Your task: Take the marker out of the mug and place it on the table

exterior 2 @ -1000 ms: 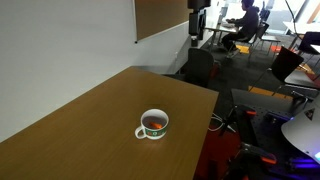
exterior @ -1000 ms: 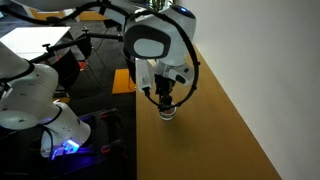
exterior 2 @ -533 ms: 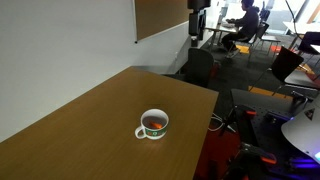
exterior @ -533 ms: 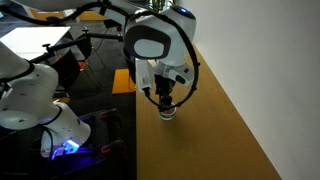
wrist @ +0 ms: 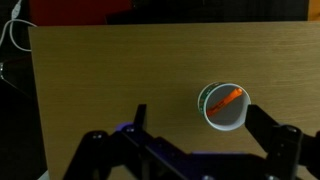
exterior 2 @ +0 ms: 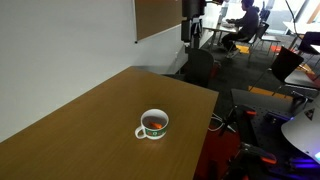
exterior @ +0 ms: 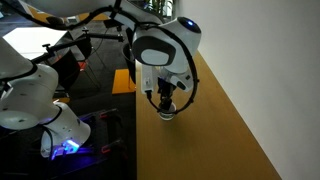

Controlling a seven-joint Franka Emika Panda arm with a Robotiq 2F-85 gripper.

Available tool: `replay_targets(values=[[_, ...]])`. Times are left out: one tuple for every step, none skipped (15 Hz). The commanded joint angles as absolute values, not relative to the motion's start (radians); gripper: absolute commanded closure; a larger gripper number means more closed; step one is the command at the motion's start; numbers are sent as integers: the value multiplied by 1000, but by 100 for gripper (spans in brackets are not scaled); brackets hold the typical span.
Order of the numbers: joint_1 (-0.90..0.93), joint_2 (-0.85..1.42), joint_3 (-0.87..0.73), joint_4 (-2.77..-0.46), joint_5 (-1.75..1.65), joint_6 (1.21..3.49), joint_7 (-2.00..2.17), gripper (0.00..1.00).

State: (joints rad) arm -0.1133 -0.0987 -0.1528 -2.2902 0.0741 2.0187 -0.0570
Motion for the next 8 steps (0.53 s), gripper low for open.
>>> replay_targets(values=[[-116, -14, -142, -2252, 135, 2102, 45, 0], [-115, 11, -139, -2252, 143, 2143, 75, 0], [-113, 33, -135, -2250, 145, 2178, 102, 0], [-111, 64, -130, -2245, 143, 2209, 122, 0], [-107, 90, -126, -2240, 134, 2223, 144, 0], [-102, 123, -120, -2227, 97, 2196, 135, 0], [-112, 61, -128, -2269, 119, 2204, 103, 0], [-110, 88, -123, -2262, 116, 2204, 104, 0]])
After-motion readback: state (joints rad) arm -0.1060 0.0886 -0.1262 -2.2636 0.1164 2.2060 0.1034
